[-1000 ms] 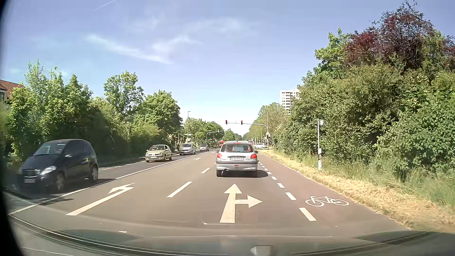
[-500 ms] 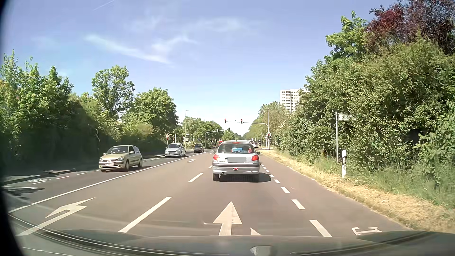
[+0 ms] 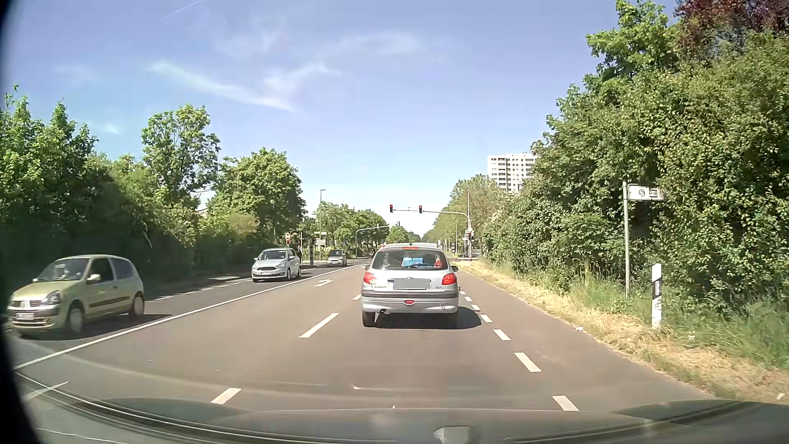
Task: Follow the waypoints while adhering to traffic rules and regulations
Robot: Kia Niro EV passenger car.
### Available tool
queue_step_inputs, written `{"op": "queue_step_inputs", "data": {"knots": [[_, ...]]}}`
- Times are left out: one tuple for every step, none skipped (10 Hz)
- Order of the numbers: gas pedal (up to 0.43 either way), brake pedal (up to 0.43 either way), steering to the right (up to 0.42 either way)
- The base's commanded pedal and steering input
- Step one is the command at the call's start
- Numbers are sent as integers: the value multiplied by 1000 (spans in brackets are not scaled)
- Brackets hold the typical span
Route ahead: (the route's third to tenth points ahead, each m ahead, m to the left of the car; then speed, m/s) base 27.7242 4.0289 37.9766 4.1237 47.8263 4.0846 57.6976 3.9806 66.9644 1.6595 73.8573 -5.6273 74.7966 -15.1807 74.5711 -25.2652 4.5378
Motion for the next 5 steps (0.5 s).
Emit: {"op": "queue_step_inputs", "data": {"knots": [[0,274,-4],[0,280,-3],[0,280,-2],[0,287,-2],[0,299,-1]]}}
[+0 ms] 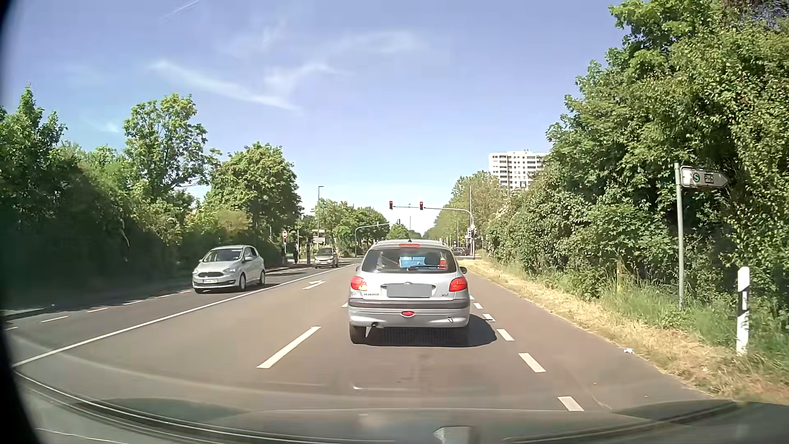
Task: Follow the waypoints while adhering to traffic rules and regulations
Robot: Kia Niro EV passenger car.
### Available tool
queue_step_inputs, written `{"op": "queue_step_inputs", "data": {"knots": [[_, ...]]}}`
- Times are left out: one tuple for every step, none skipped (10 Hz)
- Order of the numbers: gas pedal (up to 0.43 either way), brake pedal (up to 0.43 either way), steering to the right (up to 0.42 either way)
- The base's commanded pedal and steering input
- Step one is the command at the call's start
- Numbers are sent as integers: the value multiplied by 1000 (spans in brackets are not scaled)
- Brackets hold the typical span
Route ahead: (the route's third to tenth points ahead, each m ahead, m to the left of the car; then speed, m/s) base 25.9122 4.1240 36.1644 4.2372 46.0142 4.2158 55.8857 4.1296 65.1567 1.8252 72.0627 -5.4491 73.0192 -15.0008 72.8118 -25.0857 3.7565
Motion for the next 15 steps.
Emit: {"op": "queue_step_inputs", "data": {"knots": [[0,305,0],[0,311,0],[0,317,1],[0,323,1],[0,329,2],[0,335,1],[0,341,1],[0,348,1],[0,348,1],[0,348,1],[0,354,1],[0,360,1],[0,354,1],[0,354,1],[0,348,1]]}}
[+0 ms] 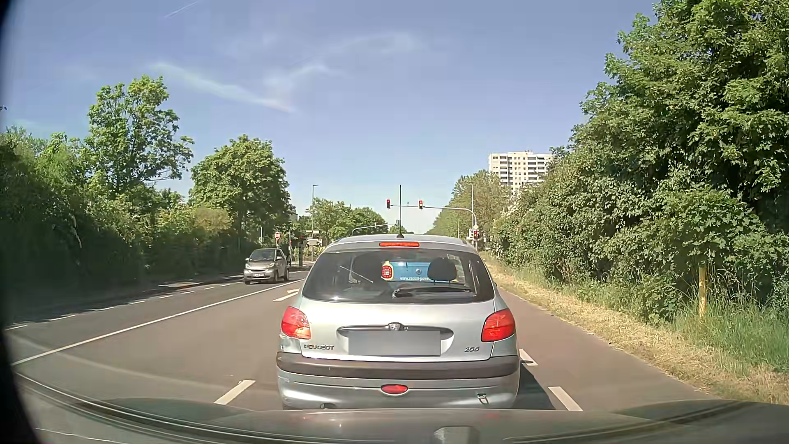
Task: Follow the waypoints while adhering to traffic rules and regulations
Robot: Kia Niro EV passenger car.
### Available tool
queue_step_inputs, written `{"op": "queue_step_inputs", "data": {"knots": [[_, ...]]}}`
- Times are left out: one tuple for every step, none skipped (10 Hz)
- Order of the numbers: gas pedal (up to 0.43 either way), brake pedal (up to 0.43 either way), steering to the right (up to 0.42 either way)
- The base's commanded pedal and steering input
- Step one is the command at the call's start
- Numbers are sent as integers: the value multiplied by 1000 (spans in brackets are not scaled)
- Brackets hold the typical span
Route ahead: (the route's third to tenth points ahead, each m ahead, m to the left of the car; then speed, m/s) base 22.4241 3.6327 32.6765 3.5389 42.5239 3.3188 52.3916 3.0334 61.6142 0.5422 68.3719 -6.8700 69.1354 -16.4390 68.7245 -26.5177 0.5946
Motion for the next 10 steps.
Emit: {"op": "queue_step_inputs", "data": {"knots": [[0,323,1],[0,293,1],[0,280,1],[0,262,0],[0,244,0],[0,244,0],[0,244,0],[0,256,0],[0,274,-1],[0,305,-1]]}}
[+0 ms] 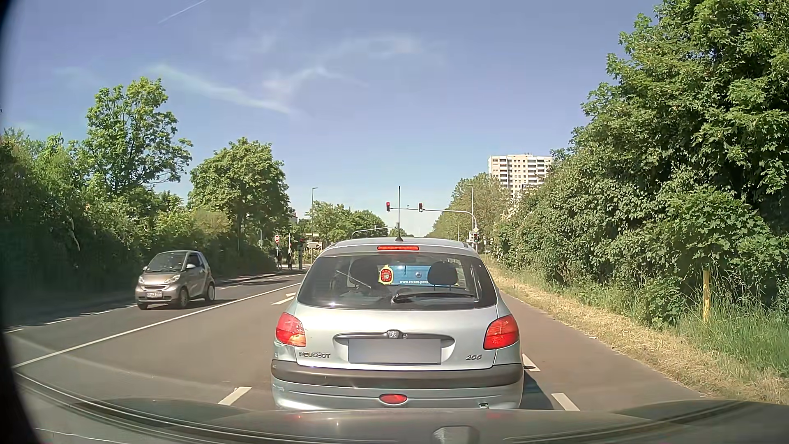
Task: Follow the waypoints while adhering to traffic rules and regulations
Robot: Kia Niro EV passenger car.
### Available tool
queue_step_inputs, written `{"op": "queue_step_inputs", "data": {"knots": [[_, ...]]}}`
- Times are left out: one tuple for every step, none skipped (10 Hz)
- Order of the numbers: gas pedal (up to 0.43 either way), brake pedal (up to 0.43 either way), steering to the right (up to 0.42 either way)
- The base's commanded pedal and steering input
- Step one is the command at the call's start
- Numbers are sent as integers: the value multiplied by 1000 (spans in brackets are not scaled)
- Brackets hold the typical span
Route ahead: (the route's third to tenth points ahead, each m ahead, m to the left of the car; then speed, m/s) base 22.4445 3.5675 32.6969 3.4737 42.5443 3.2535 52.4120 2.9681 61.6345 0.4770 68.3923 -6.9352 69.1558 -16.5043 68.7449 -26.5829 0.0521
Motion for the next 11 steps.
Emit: {"op": "queue_step_inputs", "data": {"knots": [[0,323,-1],[0,323,-1],[0,323,-1],[0,323,0],[0,317,0],[0,317,-1],[0,317,0],[0,317,-1],[0,323,-1],[0,317,-1],[0,311,0]]}}
